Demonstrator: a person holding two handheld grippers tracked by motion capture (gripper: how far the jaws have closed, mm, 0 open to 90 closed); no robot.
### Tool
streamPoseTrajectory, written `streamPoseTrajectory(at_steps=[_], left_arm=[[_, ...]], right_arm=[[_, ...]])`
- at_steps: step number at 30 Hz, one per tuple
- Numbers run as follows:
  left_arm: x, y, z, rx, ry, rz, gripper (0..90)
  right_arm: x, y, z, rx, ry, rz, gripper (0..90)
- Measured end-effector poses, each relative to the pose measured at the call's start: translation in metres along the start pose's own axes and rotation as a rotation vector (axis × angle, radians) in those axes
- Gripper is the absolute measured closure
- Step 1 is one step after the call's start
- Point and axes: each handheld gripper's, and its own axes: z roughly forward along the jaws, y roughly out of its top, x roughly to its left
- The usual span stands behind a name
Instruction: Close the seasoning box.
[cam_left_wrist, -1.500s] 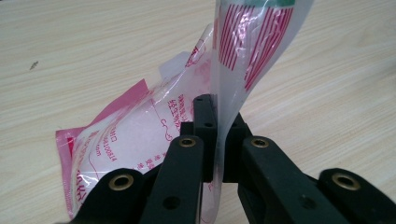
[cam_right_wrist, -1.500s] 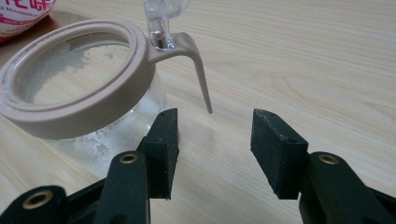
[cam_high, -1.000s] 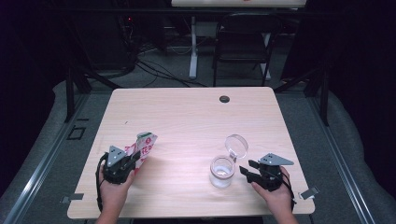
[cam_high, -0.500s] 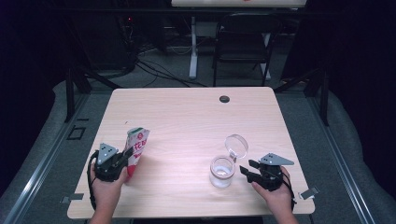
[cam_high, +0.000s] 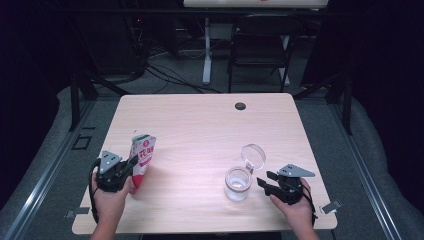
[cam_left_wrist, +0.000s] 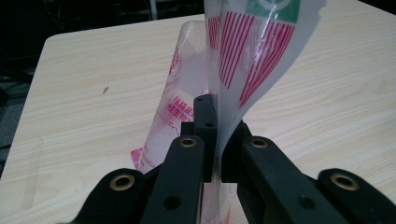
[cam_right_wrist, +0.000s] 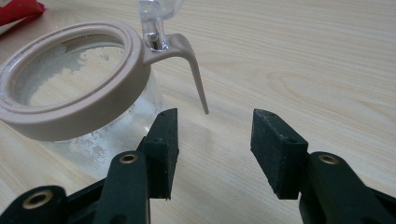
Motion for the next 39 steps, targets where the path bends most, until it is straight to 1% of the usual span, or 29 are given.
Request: streamPoseTrajectory(at_steps=[6, 11, 13, 18, 23, 28, 31, 36, 39], left_arm=[[0.002, 0.005, -0.001, 0.005, 0.010, 0.016, 89.4], [0.006, 0.012, -0.001, 0.013, 0.012, 0.016, 89.5], [0.007, 0.017, 0.000, 0.019, 0.020, 0.031, 89.5], [0.009, 0.021, 0.000, 0.024, 0.027, 0.036, 89.5], [0.014, 0.028, 0.000, 0.029, 0.033, 0.032, 89.5], [0.017, 0.032, -0.003, 0.018, 0.035, 0.024, 89.6], [0.019, 0.036, -0.006, 0.017, 0.034, 0.026, 89.6], [0.018, 0.041, -0.009, 0.008, 0.035, 0.031, 89.5], [0.016, 0.045, -0.011, 0.001, 0.028, 0.037, 89.6]], right_arm=[[0.000, 0.000, 0.000, 0.000, 0.004, 0.000, 51.5], [-0.001, 0.000, -0.001, -0.004, 0.000, -0.002, 51.5], [-0.001, 0.001, -0.002, -0.004, -0.001, 0.000, 51.6], [-0.001, 0.001, -0.002, -0.006, 0.000, 0.001, 51.6], [-0.001, 0.001, -0.002, -0.006, 0.000, -0.001, 51.5], [-0.002, 0.001, -0.002, -0.007, 0.000, 0.000, 51.6], [-0.002, 0.001, -0.002, -0.008, 0.000, 0.000, 51.6], [-0.001, 0.001, -0.002, -0.008, 0.000, 0.001, 51.6], [-0.002, 0.001, -0.002, -0.008, -0.003, 0.001, 51.6]])
